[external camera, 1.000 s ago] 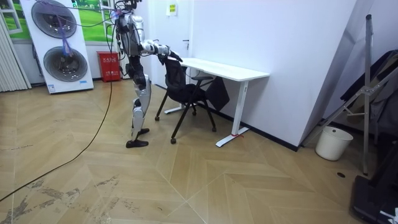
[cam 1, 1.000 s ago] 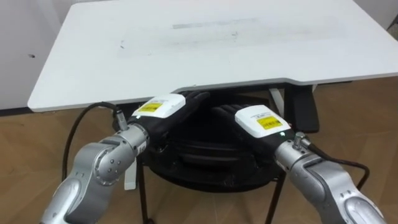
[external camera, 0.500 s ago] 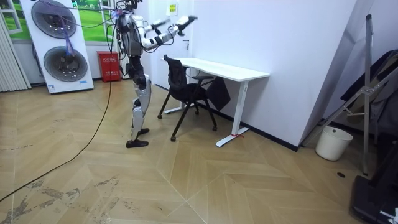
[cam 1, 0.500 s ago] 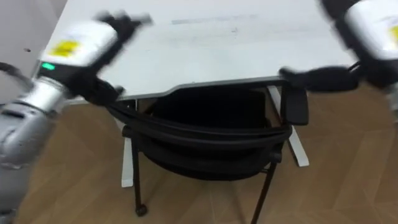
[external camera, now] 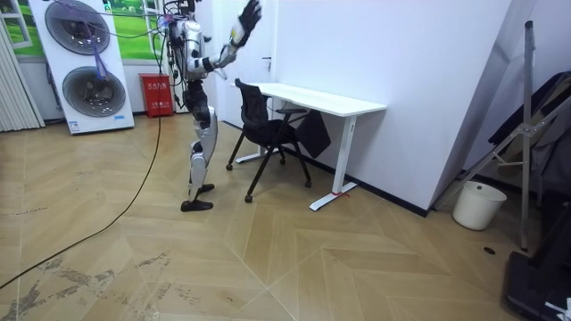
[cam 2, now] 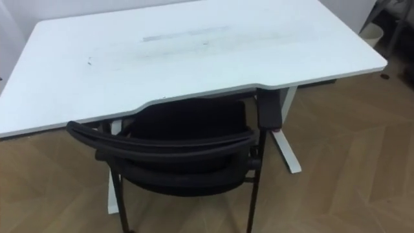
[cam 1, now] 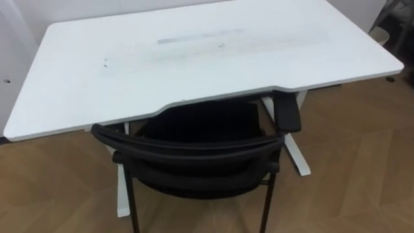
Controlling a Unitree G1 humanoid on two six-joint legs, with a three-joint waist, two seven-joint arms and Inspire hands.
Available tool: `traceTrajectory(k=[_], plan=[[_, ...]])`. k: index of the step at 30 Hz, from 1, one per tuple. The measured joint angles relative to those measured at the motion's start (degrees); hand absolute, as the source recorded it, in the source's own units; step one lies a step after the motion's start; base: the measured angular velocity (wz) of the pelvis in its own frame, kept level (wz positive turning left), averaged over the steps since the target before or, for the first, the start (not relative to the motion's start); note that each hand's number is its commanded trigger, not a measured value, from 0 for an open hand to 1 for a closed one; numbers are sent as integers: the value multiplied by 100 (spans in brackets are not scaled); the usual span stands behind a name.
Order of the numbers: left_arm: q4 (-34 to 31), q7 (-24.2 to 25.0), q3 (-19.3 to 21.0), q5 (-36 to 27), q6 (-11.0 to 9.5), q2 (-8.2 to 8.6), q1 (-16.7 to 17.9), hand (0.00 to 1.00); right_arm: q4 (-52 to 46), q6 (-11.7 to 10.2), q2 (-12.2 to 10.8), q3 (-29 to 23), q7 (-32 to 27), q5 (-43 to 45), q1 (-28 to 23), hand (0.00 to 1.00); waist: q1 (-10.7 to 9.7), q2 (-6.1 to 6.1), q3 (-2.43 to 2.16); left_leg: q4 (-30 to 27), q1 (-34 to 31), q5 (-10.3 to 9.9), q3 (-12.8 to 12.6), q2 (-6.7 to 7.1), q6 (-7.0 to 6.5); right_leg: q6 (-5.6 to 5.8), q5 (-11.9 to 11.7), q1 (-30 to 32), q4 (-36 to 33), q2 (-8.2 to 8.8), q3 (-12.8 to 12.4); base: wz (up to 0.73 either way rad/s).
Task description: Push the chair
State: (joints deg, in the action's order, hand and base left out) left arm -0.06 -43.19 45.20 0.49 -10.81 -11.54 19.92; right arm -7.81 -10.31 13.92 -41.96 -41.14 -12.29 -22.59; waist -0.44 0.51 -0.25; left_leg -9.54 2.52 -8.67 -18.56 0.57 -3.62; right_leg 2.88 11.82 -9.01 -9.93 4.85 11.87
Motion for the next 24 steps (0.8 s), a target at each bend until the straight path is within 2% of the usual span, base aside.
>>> traceTrajectory(k=[1,2,3,5,6,7,9,11,13,14,18,20,24], plan=[[457,-86,-196,-529,45,140,152,0,400,57,-180,111,-5,-432,-170,0,10,-26,14,5,-12,-12,-8,-1,4,-5,3,3,3,1,-45,-13],[907,-112,-392,-1095,75,262,233,0,811,136,-361,236,14,-886,-333,0,26,-11,3,0,-8,-32,-31,3,20,-24,21,11,1,13,-73,-9],[1142,-118,-499,-1358,88,307,289,0,1013,168,-457,304,52,-1167,-414,0,18,-14,1,-7,-10,-35,-36,11,20,-43,42,10,18,22,-68,0],[2280,-21,-919,-2127,180,391,395,0,2287,310,-694,520,321,-2106,-457,0,15,-29,-7,-59,-17,-39,-31,21,17,-77,115,11,11,44,-78,2],[2575,39,-1023,-2248,214,419,414,0,2667,373,-712,600,390,-2297,-454,0,15,-22,-8,-70,-18,-38,-29,19,17,-78,117,9,8,44,-72,0],[3138,180,-1230,-2291,267,460,457,0,3417,446,-720,766,550,-2517,-440,0,16,-23,-8,-85,-21,-38,-25,17,17,-78,117,5,5,80,-71,0],[3767,422,-1436,-2300,420,569,488,0,4399,589,-729,987,866,-2676,-357,0,6,-24,-9,-72,-16,-38,-25,21,18,-76,117,-5,1,81,-76,0],[4619,813,-1784,-2277,546,581,570,0,5627,653,-730,1220,1358,-2690,-169,0,-58,-27,-14,-77,-1,-38,-22,24,17,-76,116,-23,3,59,-80,0],[5174,1183,-1863,-2122,697,593,477,0,6423,731,-733,1462,1751,-2649,-19,0,-59,-25,-12,-70,1,-37,-25,22,17,-78,116,-18,4,50,-97,0],[5477,1429,-1908,-1970,790,594,431,0,6723,859,-732,1671,2012,-2582,16,0,-64,-20,-12,-65,4,-38,-30,22,17,-78,117,-17,5,50,-101,0],[5947,2159,-2206,-1612,1057,587,315,0,7275,1077,-727,2091,2690,-2327,136,0,-83,-26,-9,-84,4,-37,-36,23,16,-78,117,-13,17,45,-84,0],[6144,2633,-2519,-1596,1279,588,157,0,7525,1230,-708,2342,2965,-2247,313,0,-98,-33,-7,-85,3,-21,-35,26,-11,-78,117,-15,21,47,-68,0],[6272,3155,-3019,-1483,1489,588,-120,0,7805,1374,-708,2625,3378,-2236,697,0,-121,-55,5,-84,-5,-20,-32,26,-12,-78,117,-10,30,43,-68,0]])
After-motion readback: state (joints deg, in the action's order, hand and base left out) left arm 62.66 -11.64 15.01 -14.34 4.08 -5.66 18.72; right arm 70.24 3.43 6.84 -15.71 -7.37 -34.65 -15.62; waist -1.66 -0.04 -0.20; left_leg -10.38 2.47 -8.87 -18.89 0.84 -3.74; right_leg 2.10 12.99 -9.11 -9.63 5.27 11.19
